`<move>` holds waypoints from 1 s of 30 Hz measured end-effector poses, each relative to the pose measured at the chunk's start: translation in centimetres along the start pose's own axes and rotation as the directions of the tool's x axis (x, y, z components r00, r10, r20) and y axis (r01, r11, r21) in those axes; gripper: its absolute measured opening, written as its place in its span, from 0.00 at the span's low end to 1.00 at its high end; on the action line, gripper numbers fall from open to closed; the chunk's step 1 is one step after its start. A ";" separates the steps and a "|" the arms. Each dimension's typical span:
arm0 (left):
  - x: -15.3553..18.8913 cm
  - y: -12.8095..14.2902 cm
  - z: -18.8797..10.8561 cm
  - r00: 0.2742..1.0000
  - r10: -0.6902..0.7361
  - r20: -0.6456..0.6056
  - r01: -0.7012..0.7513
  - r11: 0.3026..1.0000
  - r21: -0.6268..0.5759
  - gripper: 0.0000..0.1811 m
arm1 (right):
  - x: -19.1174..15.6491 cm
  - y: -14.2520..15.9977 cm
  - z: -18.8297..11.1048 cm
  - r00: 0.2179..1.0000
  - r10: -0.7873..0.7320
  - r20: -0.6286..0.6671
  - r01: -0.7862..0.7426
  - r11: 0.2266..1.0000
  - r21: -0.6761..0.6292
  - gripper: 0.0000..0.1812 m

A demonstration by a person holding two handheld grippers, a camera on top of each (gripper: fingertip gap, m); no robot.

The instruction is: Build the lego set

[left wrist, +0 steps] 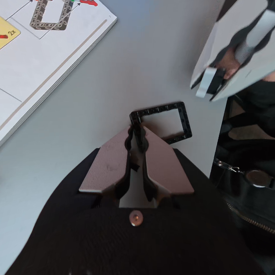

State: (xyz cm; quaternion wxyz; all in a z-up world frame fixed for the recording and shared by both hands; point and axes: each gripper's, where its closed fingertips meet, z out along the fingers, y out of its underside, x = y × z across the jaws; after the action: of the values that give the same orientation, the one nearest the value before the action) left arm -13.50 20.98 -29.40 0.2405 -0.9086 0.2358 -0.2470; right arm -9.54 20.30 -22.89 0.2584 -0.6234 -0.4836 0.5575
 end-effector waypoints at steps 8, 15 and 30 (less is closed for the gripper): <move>-0.5 -0.1 -0.3 0.996 -0.090 0.004 0.089 0.992 0.085 0.04 | -0.7 2.8 3.5 0.946 -0.289 -0.147 0.251 0.940 -0.231 0.09; 0.3 1.3 -0.9 0.998 -0.070 0.001 0.070 0.996 0.061 0.04 | 1.7 4.2 4.2 0.873 -0.437 -0.217 0.328 0.855 -0.401 0.09; -0.4 1.3 -1.3 0.994 -0.112 -0.009 0.112 0.987 0.113 0.04 | 0.5 4.6 4.8 0.894 -0.435 -0.105 0.363 0.842 -0.399 0.09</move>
State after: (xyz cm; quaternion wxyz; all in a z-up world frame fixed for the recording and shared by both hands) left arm -14.98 19.80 -29.29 0.2771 -0.9050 0.1703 -0.2743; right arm -12.65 17.89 -28.22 0.2927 -0.5964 -0.6719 0.3274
